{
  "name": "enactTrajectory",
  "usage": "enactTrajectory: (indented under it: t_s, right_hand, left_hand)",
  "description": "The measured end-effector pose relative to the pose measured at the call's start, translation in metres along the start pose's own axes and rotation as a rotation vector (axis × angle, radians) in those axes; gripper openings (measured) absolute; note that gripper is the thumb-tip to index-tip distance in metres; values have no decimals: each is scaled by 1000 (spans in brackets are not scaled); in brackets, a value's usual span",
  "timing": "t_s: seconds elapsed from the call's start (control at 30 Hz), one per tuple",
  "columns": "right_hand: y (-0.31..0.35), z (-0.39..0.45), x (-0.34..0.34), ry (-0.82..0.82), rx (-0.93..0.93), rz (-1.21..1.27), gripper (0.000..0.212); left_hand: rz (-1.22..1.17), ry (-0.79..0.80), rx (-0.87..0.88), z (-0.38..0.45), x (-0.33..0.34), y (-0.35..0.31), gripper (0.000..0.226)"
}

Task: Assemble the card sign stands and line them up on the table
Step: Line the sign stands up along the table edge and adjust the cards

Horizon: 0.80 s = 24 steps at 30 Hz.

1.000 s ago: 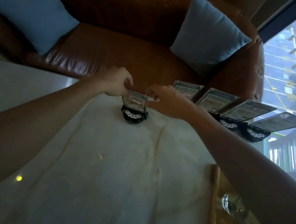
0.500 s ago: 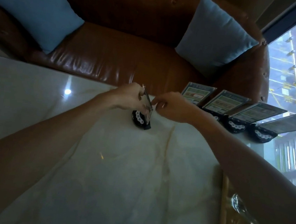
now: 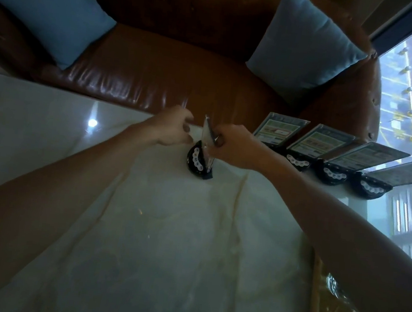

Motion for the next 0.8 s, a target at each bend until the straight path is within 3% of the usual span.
enactTrajectory:
  t_s: [0.07, 0.17, 0.23, 0.47, 0.8]
  right_hand:
    - [-1, 5, -14, -61, 12, -46, 14]
    - [-7, 11, -45, -168, 13, -96, 14]
    - [-16, 15, -62, -208, 4, -114, 19]
    - [-30, 32, -87, -232, -38, -211, 24]
    - [-49, 37, -85, -228, -30, -195, 24]
  left_hand:
    - [20, -143, 72, 9, -14, -2, 66]
    - [-8, -244, 203, 22, -22, -17, 22]
    - [-11, -316, 227, 28, -29, -24, 12]
    - [55, -393, 276, 42, -34, -44, 13]
    - [32, -376, 280, 59, -27, -48, 14]
Point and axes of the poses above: each hand's wrist, its own z-axis towards the middle knuckle, its own x-axis out of the palm, y = z × x, the point moved 10 cm from there along z, towards the middle knuckle, and after that the axes turned 7 degrees about x, right-handed, at the moved point
